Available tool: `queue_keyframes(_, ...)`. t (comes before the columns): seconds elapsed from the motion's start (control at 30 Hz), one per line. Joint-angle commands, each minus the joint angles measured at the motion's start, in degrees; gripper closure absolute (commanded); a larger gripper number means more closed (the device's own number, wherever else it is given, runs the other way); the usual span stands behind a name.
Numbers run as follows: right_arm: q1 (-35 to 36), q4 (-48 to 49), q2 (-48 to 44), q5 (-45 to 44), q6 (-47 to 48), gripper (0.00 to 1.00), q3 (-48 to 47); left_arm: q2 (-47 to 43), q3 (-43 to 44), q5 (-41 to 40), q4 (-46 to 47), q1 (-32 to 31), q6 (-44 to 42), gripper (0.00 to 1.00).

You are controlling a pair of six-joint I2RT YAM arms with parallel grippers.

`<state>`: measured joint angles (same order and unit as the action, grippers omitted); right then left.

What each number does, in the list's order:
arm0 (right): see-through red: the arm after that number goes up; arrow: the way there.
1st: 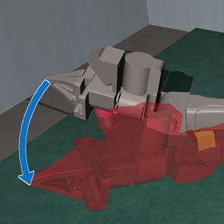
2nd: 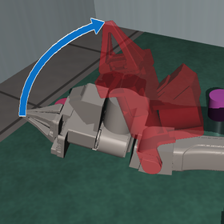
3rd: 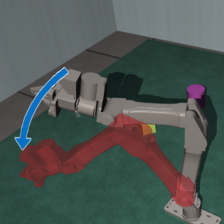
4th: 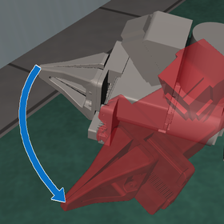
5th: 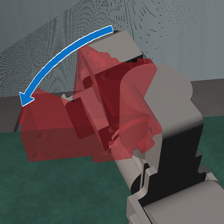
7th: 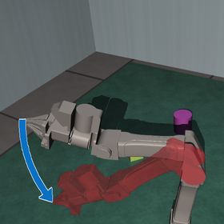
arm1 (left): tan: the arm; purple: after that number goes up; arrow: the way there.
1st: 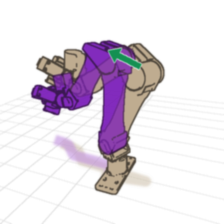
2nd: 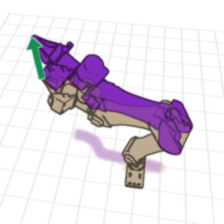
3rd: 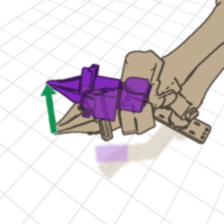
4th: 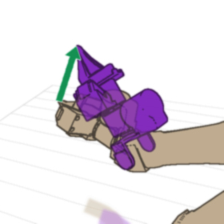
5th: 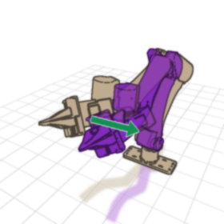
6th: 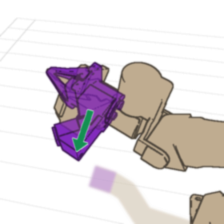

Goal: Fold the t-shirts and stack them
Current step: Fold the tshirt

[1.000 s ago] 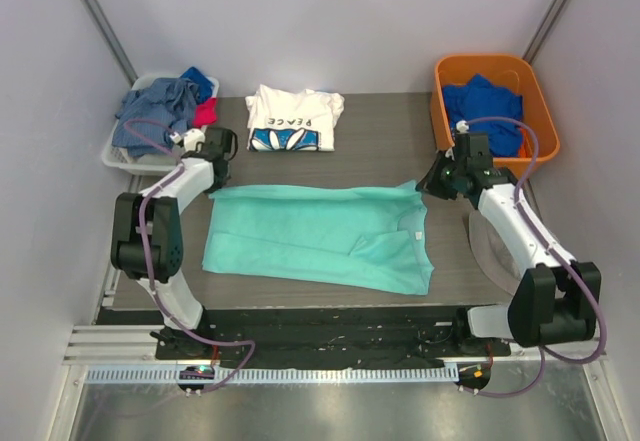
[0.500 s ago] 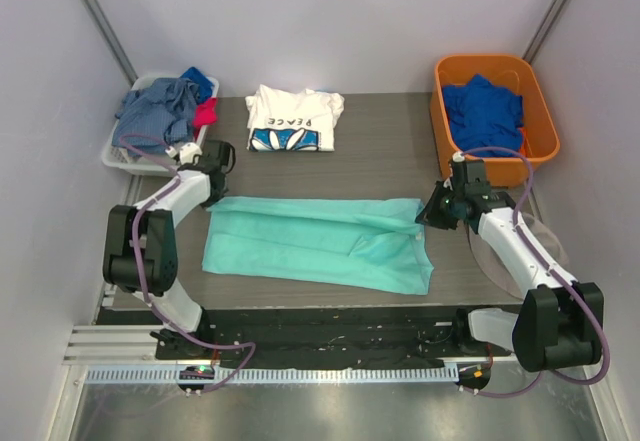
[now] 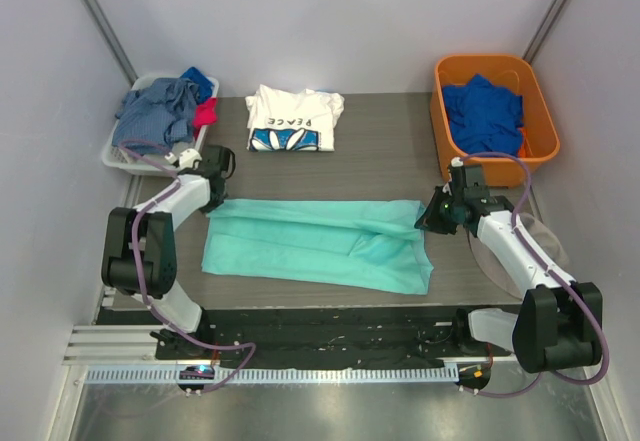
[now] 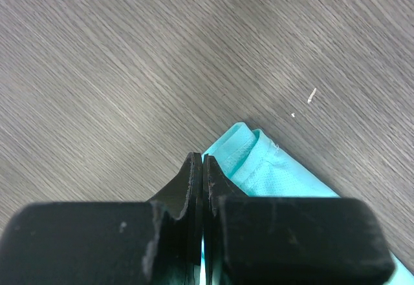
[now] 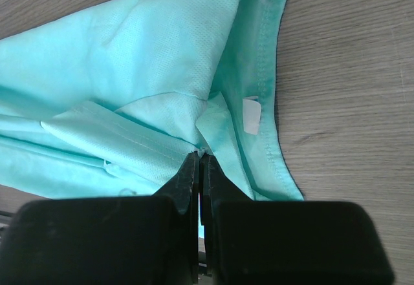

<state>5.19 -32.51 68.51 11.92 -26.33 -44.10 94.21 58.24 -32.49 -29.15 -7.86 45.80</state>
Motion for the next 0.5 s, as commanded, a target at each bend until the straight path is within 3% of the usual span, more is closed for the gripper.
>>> queue_keyframes(0.0, 0.08, 1.75, -0.13, -0.67, 0.05, 0.99, 0.15, -1.13, -0.76, -2.05, -0.38, -0.4, 1.3, 1.0)
queue_keyframes(0.47, 0.08, 2.1, 1.36, -1.46, 0.31, 0.99, -0.2, -4.56, -4.8, -2.23, -2.32, -1.72, 4.03, 0.97)
